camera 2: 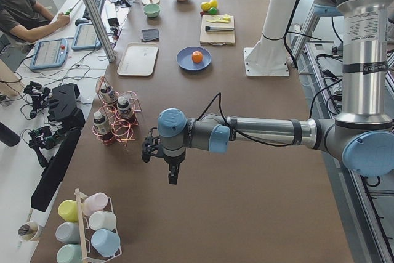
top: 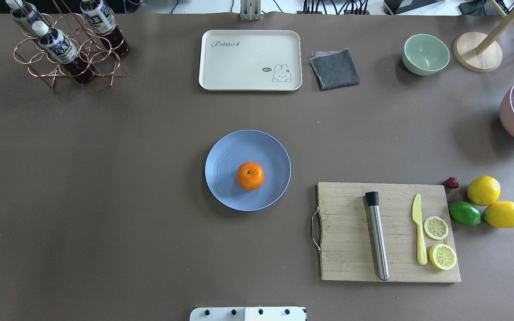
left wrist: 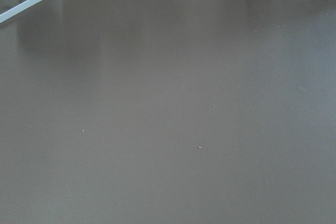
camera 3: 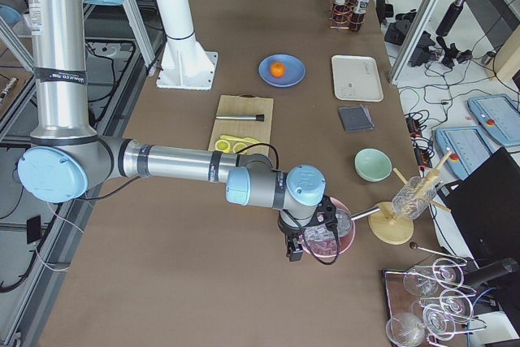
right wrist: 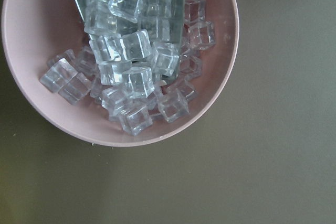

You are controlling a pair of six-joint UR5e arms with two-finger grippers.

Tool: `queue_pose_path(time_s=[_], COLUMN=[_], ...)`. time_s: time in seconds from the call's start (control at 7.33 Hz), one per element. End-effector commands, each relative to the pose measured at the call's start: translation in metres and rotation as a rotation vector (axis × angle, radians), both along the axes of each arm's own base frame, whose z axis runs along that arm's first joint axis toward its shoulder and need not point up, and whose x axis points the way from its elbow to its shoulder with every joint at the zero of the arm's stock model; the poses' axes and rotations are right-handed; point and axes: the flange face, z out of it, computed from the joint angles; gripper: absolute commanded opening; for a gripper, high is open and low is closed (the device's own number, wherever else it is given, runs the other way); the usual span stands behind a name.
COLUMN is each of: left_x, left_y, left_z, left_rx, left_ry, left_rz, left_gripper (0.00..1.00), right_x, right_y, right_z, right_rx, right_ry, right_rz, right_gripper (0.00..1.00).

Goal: Pick orange to plate

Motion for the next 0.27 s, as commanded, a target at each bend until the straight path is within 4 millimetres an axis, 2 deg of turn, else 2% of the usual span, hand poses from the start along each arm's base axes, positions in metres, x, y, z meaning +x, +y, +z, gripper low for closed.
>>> queue_pose_path(time_s=[0.0,0.14], left_x=[-0.0036,-0.0035], left_y=[0.018,0.019], left_z=[0.0164,0.0154], left_rx=[0.041,0.048], left_ry=[0.002,0.004], left_rz=[-0.006,-0.007], left_gripper=[0.97,0.97], right_x=[-0.0049,-0.0064], right_y=[-0.0116,-0.0137], right_z=[-0.007,-0.01], right_rx=[0.007,0.01], right_ry=[0.001,0.001], right_rz=[-0.006,-0.006], right_gripper=[1.0,1.0])
